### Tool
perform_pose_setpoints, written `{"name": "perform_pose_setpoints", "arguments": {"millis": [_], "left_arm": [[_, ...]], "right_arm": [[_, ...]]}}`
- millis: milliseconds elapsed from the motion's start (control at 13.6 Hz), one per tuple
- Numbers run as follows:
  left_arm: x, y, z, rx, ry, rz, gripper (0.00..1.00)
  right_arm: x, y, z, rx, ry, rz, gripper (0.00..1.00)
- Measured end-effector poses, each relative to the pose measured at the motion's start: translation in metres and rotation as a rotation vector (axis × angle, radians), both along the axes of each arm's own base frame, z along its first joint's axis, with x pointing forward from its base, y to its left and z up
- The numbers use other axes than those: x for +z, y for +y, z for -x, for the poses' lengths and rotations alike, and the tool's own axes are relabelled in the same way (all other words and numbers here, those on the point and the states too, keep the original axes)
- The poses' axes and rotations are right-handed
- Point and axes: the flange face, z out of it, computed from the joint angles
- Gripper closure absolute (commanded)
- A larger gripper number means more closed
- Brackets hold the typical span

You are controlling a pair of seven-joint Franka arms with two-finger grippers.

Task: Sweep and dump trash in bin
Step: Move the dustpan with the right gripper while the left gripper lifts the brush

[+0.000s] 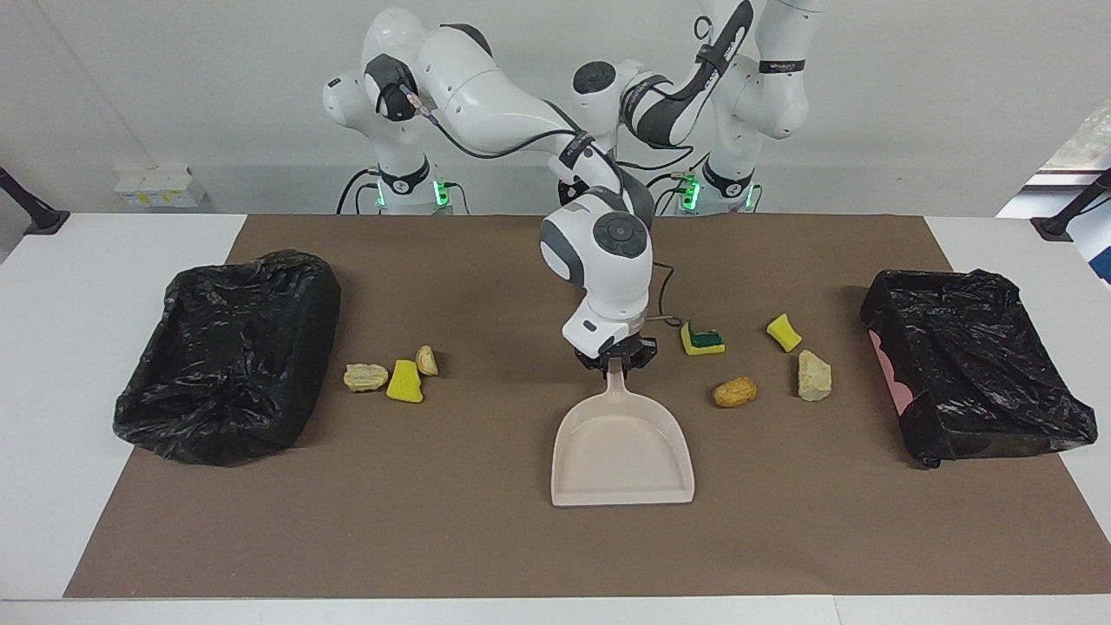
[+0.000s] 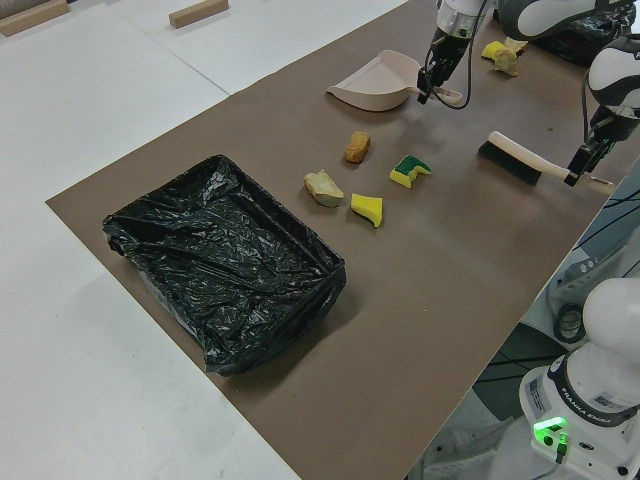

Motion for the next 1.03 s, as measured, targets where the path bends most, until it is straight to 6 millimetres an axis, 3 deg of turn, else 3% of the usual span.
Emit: {"name": "perform_pose_setpoints", "arguments": {"millis": [73, 220, 367, 660, 733, 807, 1026], "left_arm": [[0.0, 0.0, 0.0, 0.002, 0.001, -0.001, 0.5], [-0.001, 0.0, 0.001, 0.021, 0.016, 0.007, 0.62], [-0.001, 0.0, 0.002, 0.035, 0.03, 0.013, 0.98], [-0.002, 0.003, 0.0, 0.042, 0.041, 0.002, 1.0], [-0.001, 0.005, -0.002, 0.048, 0.049, -0.007, 1.0], [0.001, 0.008, -0.007, 0.061, 0.06, -0.021, 1.0], [0.023, 0.03, -0.044, 0.097, 0.113, -0.075, 1.0]], "right_arm": [[0.0, -0.002, -0.001, -0.003, 0.001, 0.001, 0.66], [0.001, -0.004, -0.003, -0.007, 0.001, 0.001, 0.61], [0.001, -0.005, -0.003, -0.007, 0.0, 0.001, 0.62], [0.002, -0.004, -0.002, -0.006, 0.006, 0.005, 0.63], [0.004, -0.004, 0.0, -0.005, 0.011, 0.009, 0.68], [0.008, -0.005, 0.001, -0.004, 0.017, 0.013, 0.96], [0.015, -0.007, 0.004, -0.003, 0.026, 0.021, 1.0]]}}
